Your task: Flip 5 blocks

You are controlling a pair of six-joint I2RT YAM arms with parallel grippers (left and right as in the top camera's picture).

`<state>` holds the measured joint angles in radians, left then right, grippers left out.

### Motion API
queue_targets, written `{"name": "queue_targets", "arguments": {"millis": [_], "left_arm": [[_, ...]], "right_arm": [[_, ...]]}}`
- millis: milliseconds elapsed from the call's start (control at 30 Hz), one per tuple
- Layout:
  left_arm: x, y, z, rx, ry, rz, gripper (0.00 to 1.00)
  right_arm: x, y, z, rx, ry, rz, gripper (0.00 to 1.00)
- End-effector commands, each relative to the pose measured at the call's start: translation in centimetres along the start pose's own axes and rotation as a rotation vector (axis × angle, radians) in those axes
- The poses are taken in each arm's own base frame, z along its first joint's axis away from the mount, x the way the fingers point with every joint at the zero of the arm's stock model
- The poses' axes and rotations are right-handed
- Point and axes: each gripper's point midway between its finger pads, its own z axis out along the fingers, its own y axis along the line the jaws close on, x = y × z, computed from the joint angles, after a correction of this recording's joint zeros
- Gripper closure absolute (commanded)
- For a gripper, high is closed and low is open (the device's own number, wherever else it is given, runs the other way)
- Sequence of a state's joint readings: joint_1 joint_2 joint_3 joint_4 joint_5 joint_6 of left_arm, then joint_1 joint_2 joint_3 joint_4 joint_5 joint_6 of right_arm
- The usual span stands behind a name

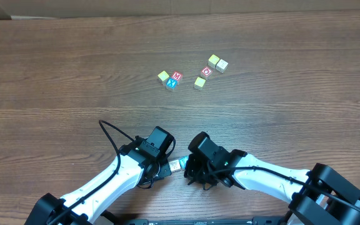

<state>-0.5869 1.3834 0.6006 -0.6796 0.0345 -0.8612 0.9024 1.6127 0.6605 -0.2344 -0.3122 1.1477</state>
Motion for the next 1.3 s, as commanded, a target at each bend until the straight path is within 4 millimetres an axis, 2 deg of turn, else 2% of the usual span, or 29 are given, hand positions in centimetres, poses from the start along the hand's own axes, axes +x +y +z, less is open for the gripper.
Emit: {"name": "queue_targets", "arguments": {"millis": [0,133,233,300,433,567,800,1000,1267], "left_arm": [[0.0,0.0,0.1,0.002,0.007,-0.007,0.96],[0.0,0.0,0.1,0.002,0.008,-0.004,0.96],[0.0,0.0,0.1,0.002,0.008,-0.004,0.96],[0.0,0.0,0.1,0.002,0.007,-0.004,0.96],[0.0,0.0,0.1,0.002,0.007,-0.004,0.96],[0.0,0.0,0.1,0.002,0.008,-0.004,0.96],[0.0,0.0,0.1,0.002,0.008,-0.004,0.96],[0.0,0.0,0.1,0.002,0.008,-0.004,0.96],[0.0,0.0,0.1,0.002,0.008,-0.004,0.96]], "right_arm": [[0.2,0.5,-1.3,-0.004,-0.054,-0.037,0.96],[-0.3,0.8,-3.6,0.004,-0.154,-0.11,0.96],[-0.7,1.5,-4.8,-0.008,-0.2,-0.268,0.96],[-0.9,1.6,-5.0,0.003,-0.208,-0.391,0.96],[-0.9,0.4,-4.7,0.069,-0.187,-0.596,0.96],[-1.2,-0.4,-4.8,0.109,-0.187,-0.658,0.96],[-3.7,-1.2,-4.9,0.211,-0.3,-0.692,0.96],[-4.3,-0.9,-3.6,0.203,-0.306,-0.703,0.96],[-4.3,-0.2,-3.5,0.172,-0.309,-0.696,0.96]]}}
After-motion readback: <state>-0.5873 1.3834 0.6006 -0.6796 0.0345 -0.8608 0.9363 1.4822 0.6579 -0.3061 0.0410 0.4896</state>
